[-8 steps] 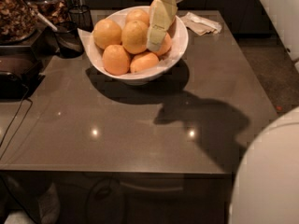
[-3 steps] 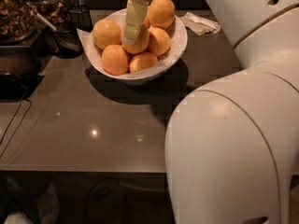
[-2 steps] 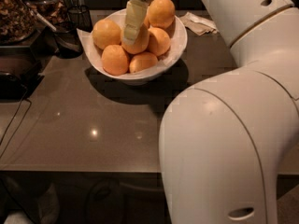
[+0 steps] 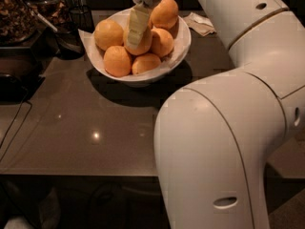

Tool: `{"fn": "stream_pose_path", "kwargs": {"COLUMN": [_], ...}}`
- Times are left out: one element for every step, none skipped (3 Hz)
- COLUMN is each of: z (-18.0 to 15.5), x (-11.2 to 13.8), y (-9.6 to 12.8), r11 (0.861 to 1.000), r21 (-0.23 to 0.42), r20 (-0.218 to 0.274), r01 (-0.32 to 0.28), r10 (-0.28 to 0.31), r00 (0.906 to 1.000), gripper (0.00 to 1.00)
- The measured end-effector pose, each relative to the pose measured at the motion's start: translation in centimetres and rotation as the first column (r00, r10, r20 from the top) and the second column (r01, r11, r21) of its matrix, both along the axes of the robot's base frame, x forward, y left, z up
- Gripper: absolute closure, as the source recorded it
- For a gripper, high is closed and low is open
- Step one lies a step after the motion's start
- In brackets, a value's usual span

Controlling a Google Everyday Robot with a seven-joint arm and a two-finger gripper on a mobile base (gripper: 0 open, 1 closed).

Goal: Pick orange from white bowl

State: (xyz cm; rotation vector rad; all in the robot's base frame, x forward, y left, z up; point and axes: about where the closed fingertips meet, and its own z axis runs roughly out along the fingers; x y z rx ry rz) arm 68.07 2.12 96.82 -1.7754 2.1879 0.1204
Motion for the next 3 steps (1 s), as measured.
{"fn": "stream_pose_path", "kwargs": {"z": [-1.0,-1.9,-2.7], "x": [0.3,0.5,0.7], "y": [-0.1,-0.2,0.0], "r11": [1.000,1.000,1.000], "r21": [-0.007,-0.010,-0.010], "r20": [-0.019,-0.037,-0.054], "r01": [0.002,0.001,-0.008], "r10": [-0.002,-0.002,0.007], "r00": [0.9998,0.9993,0.9985], "gripper": [0.29,0.29,0.28]}}
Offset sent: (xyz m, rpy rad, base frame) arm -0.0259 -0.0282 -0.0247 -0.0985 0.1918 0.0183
